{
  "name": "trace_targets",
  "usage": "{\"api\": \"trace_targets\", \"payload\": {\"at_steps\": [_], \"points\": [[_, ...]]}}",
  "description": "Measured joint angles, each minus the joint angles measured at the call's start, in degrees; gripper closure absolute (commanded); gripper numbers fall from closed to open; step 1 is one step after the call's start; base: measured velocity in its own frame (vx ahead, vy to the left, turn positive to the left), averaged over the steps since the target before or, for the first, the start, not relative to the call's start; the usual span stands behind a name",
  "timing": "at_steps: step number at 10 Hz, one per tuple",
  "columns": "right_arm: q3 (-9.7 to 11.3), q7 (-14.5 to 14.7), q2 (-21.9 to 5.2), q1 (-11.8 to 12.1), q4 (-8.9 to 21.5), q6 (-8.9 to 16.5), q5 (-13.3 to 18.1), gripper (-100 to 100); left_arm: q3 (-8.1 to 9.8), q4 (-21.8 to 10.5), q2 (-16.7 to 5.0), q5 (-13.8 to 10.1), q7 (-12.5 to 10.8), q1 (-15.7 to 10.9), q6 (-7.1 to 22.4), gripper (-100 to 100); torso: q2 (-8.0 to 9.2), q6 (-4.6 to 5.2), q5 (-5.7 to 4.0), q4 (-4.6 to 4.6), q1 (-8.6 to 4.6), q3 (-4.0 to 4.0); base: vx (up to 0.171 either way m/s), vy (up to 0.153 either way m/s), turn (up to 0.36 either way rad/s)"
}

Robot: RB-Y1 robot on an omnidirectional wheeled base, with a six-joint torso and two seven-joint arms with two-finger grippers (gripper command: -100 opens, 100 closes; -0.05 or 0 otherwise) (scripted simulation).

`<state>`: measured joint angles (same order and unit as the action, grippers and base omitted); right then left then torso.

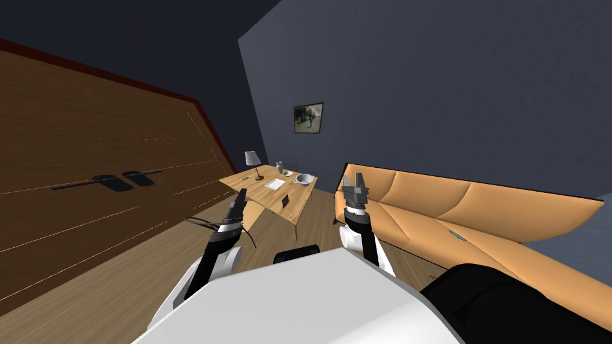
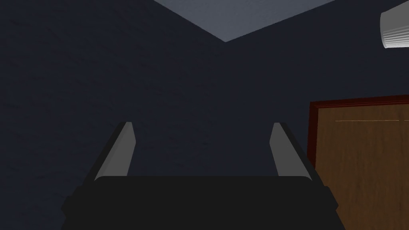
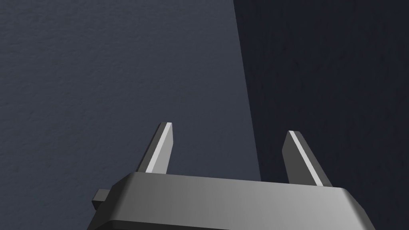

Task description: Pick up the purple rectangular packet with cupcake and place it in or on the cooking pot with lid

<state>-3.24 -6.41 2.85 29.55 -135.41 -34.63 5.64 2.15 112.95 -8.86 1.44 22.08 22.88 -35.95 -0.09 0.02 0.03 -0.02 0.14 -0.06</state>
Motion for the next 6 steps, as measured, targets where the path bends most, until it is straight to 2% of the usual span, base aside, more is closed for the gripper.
{"api": "trace_targets", "payload": {"at_steps": [2, 6], "points": [[0.0, 0.0, 0.0, 0.0, 0.0, 0.0, 0.0, 0, -0.21, -2.4, -0.21, 0.18, 2.55, -0.66, -0.63, -100, 0.01, -0.01, -0.01, 0.0, -0.05, 0.0, 0.018, 0.028, -0.143], [0.0, 0.0, 0.0, 0.0, 0.0, 0.0, 0.0, 0, -0.3, -9.66, -1.08, 0.41, 8.65, -3.95, -2.94, -100, 0.01, -0.01, 0.0, 0.0, -0.01, 0.0, 0.011, 0.033, -0.11]]}}
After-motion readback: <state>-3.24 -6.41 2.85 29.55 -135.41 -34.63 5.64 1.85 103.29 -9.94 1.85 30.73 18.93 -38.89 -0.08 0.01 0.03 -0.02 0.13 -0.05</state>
